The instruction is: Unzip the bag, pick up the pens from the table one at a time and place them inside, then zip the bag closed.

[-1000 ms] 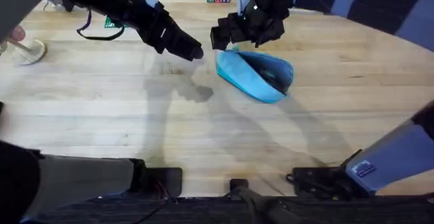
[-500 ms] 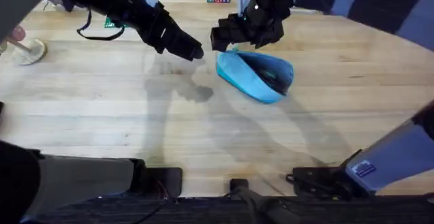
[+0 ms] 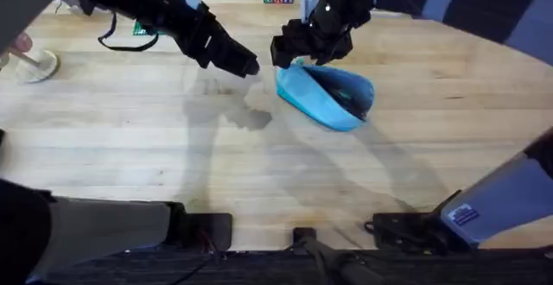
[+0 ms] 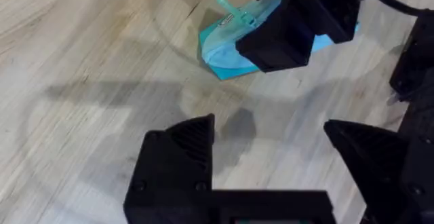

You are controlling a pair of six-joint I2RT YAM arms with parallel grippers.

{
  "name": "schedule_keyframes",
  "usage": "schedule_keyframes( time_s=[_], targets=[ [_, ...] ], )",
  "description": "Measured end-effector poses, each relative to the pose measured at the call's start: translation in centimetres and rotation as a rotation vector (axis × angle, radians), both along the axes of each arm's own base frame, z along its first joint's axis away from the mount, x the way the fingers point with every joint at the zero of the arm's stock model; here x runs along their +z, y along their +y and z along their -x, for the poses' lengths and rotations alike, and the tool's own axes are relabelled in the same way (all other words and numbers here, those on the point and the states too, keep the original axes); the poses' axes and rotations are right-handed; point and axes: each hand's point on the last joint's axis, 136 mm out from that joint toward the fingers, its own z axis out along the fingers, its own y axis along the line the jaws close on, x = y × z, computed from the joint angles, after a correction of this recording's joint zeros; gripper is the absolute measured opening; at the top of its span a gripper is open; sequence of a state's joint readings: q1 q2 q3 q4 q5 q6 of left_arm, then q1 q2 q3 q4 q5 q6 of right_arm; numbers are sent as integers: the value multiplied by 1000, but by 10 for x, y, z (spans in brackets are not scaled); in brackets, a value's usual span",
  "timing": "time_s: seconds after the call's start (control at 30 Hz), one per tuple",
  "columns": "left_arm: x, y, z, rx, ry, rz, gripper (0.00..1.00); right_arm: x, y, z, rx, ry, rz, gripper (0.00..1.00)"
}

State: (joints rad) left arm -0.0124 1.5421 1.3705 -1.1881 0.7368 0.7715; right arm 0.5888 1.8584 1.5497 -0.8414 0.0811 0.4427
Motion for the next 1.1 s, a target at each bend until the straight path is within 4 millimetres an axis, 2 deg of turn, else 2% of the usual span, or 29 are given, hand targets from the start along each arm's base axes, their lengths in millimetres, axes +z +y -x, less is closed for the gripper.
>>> schedule_keyframes(
  time_s=[0.3, 0.33, 0.6, 0.73, 0.83, 0.97, 1.03, 1.1],
  targets=[
    [0, 0, 0, 0, 0, 0, 995, 0, 2, 0, -43, 9, -24, 667],
    [0, 0, 0, 0, 0, 0, 995, 0, 6, 2, -39, 19, -45, 627],
    [0, 0, 0, 0, 0, 0, 996, 3, 14, 0, -34, 17, -87, 526],
    [0, 0, 0, 0, 0, 0, 996, 3, 14, 0, -31, 20, -91, 407],
    [0, 0, 0, 0, 0, 0, 996, 3, 16, 1, -28, 25, -101, 217],
    [0, 0, 0, 0, 0, 0, 995, 3, 16, 1, -27, 24, -102, 135],
    [0, 0, 0, 0, 0, 0, 997, 3, 16, 1, -27, 25, -101, 47],
    [0, 0, 0, 0, 0, 0, 996, 3, 16, 1, -28, 25, -101, 45]
  ],
)
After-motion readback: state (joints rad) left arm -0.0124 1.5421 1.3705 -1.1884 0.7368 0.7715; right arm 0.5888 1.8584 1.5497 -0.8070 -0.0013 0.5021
